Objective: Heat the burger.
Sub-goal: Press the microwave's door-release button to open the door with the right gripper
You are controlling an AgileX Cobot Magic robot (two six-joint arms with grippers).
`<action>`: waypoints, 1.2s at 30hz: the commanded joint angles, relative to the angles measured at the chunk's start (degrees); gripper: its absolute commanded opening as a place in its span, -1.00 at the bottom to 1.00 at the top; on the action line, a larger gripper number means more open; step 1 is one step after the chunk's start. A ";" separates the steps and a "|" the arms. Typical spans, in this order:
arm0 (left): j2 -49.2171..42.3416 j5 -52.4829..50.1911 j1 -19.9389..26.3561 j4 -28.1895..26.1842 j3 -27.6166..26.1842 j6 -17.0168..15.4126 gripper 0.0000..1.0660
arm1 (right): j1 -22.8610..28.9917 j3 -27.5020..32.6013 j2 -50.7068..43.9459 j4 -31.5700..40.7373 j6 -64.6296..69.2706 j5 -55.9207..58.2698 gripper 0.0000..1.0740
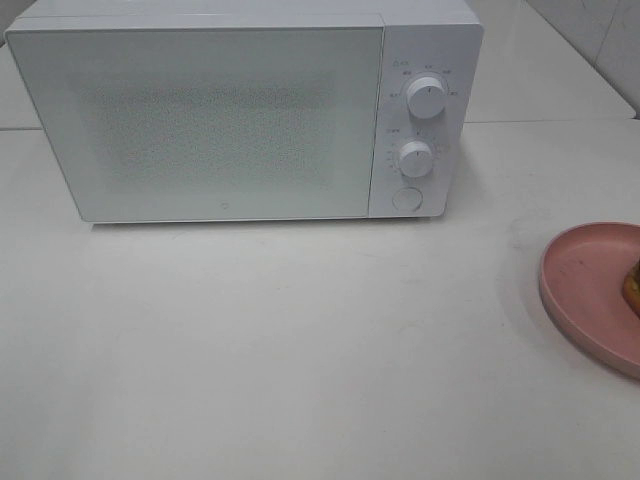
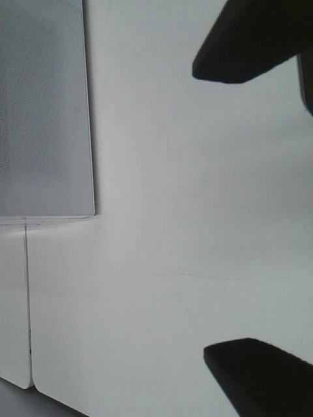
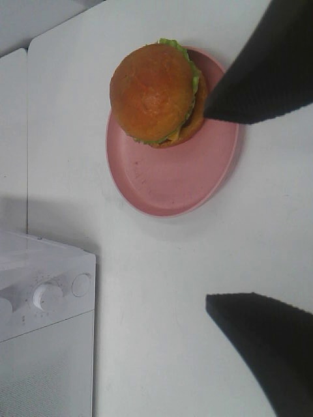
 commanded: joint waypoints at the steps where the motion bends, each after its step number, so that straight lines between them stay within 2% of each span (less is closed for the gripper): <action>1: -1.32 -0.63 0.11 -0.34 0.17 -0.34 0.87 | -0.29 0.11 -1.55 0.00 -0.69 -0.40 0.32; 17: -1.32 -0.63 0.11 -0.34 0.17 -0.34 0.87 | -0.29 0.00 -1.38 0.40 0.23 -0.52 0.32; 24: -1.32 -0.63 0.11 -0.34 0.17 -0.34 0.87 | -0.29 -2.69 4.30 0.40 1.38 -2.86 0.32; 36: -1.32 -0.63 0.11 -0.34 0.17 -0.34 0.87 | -0.29 -2.75 12.78 0.40 1.43 -9.22 0.32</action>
